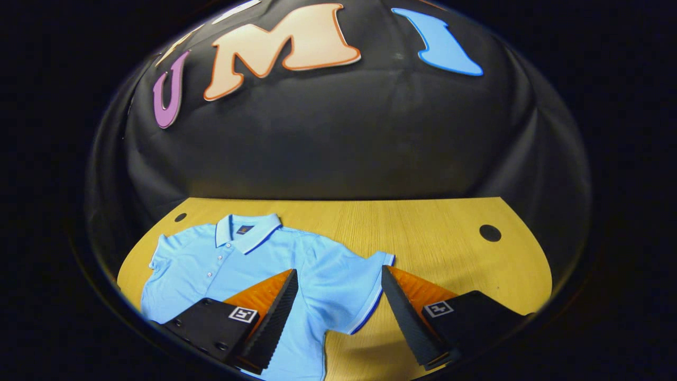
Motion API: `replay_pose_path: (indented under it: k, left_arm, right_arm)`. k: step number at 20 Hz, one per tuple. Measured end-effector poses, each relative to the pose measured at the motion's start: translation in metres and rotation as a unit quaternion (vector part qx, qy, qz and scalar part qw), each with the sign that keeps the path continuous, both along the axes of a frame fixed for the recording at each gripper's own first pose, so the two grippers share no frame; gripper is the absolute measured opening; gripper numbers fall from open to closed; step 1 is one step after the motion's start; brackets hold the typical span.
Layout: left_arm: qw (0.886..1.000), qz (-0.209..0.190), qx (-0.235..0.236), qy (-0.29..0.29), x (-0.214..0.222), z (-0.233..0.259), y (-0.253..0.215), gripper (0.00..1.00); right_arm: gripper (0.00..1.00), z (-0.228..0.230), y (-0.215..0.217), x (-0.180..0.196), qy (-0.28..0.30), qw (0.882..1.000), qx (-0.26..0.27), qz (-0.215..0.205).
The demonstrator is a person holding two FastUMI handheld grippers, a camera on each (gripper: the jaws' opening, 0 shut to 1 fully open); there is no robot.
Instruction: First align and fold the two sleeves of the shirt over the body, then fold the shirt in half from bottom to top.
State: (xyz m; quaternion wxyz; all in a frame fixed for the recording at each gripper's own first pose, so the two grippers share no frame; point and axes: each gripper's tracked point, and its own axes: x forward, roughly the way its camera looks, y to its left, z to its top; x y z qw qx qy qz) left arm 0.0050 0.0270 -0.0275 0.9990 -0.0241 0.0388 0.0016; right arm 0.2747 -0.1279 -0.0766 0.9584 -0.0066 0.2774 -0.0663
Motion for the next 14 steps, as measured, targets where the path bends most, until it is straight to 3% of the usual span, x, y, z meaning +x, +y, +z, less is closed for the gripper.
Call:
replay_pose_path:
  k: [5,8,9,14]
  left_arm:
    - [1.0,0.009,0.014,-0.004,-0.004,0.001,0.006,0.95]
    - [1.0,0.01,0.016,-0.002,-0.002,0.001,0.007,0.95]
    - [1.0,0.011,0.016,0.0,-0.001,-0.002,0.008,0.95]
    - [1.0,0.018,0.017,0.006,-0.002,-0.005,0.012,0.96]
  right_arm:
    - [0.98,-0.038,-0.024,0.012,0.034,0.999,0.005,-0.029]
    - [0.94,-0.043,-0.033,0.012,0.035,0.999,-0.011,-0.025]
    - [0.98,-0.043,-0.034,0.012,0.035,0.999,-0.016,-0.023]
    - [0.98,-0.053,-0.036,0.009,0.047,0.998,-0.03,-0.014]
